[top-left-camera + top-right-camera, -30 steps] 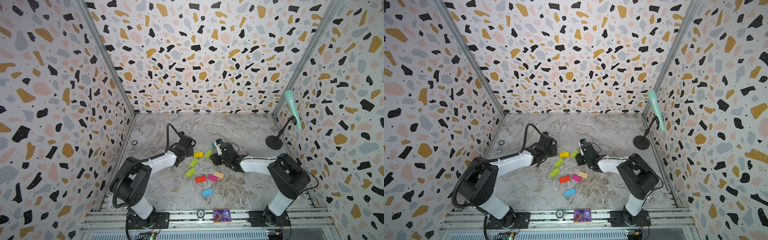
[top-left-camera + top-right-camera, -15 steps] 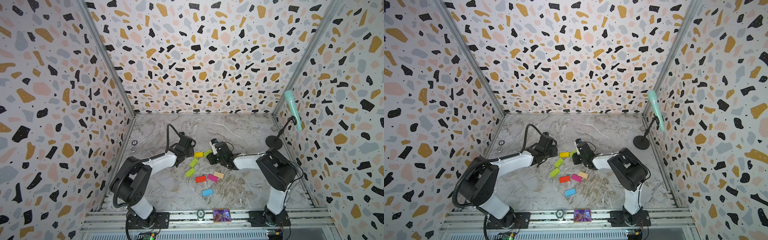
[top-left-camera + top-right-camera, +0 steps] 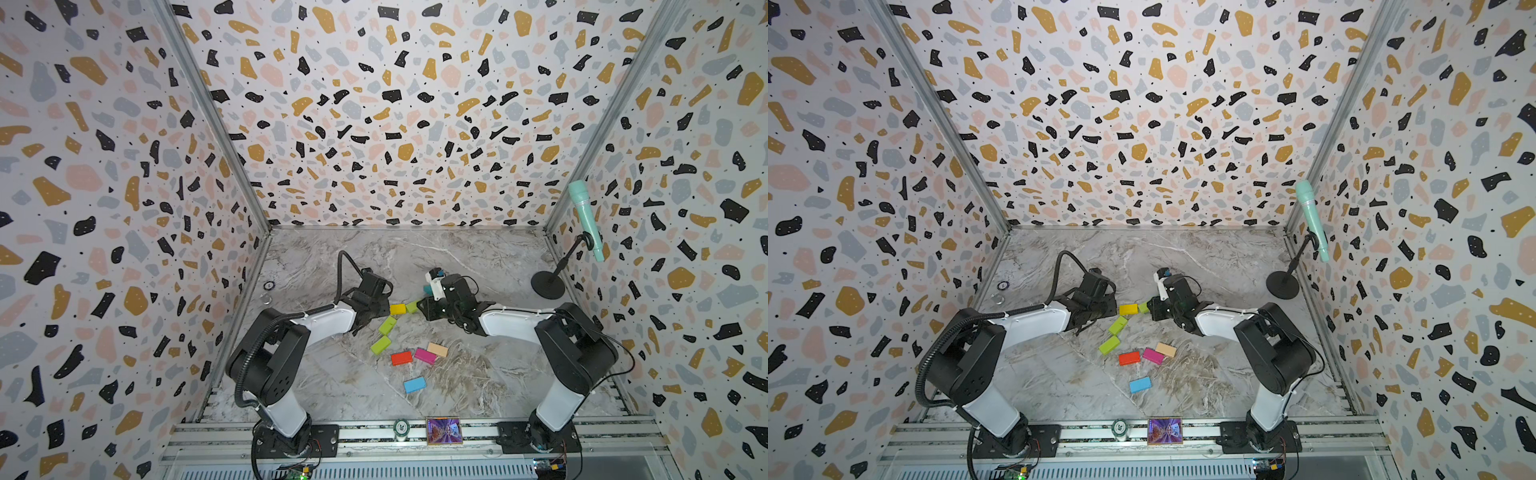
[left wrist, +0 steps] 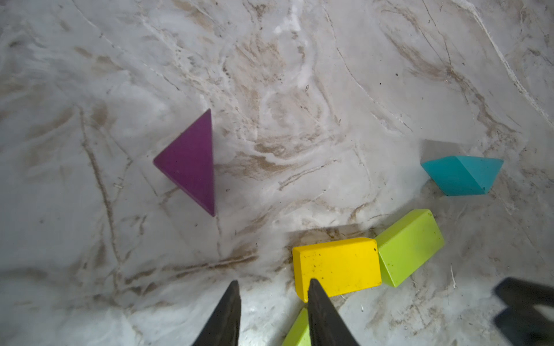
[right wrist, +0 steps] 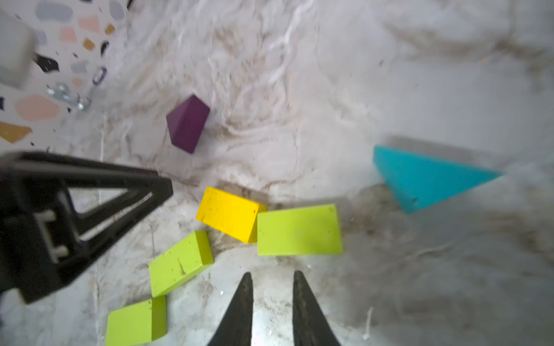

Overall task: Assemble a carrot with building blocks
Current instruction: Assemble the building block at the center of the board.

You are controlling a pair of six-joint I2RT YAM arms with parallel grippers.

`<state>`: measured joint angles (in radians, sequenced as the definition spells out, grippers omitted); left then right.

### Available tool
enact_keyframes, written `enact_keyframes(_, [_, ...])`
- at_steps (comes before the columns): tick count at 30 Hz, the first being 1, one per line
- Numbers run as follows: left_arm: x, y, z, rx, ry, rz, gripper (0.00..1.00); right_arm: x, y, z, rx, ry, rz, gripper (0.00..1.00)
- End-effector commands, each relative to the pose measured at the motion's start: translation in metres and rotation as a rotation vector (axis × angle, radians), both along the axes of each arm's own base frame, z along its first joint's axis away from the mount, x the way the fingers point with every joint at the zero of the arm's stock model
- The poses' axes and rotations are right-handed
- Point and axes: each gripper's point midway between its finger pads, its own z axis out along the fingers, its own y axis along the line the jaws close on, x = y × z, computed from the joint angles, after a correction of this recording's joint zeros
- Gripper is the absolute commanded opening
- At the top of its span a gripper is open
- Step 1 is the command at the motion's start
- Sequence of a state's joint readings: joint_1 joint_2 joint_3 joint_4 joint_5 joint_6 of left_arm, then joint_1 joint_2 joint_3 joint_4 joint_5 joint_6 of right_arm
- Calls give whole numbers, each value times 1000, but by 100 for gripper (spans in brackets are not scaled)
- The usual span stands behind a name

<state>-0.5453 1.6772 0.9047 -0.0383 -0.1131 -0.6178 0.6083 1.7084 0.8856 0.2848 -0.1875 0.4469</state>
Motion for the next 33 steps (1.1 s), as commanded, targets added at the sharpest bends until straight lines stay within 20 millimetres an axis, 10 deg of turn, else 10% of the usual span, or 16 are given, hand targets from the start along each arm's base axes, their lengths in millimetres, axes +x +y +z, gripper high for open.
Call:
enact_keyframes(1, [0,0,-6,5,1,1,37,9,-15,-3,-37,7,-8,24])
enact_keyframes(21, [4,3,-29,62,57,20,35,34,-12,-62,-99,93,-31,20])
enact_keyframes(33, [6,-6,-37,57,83,-19,35,19,-4,-58,-97,98,-20,20])
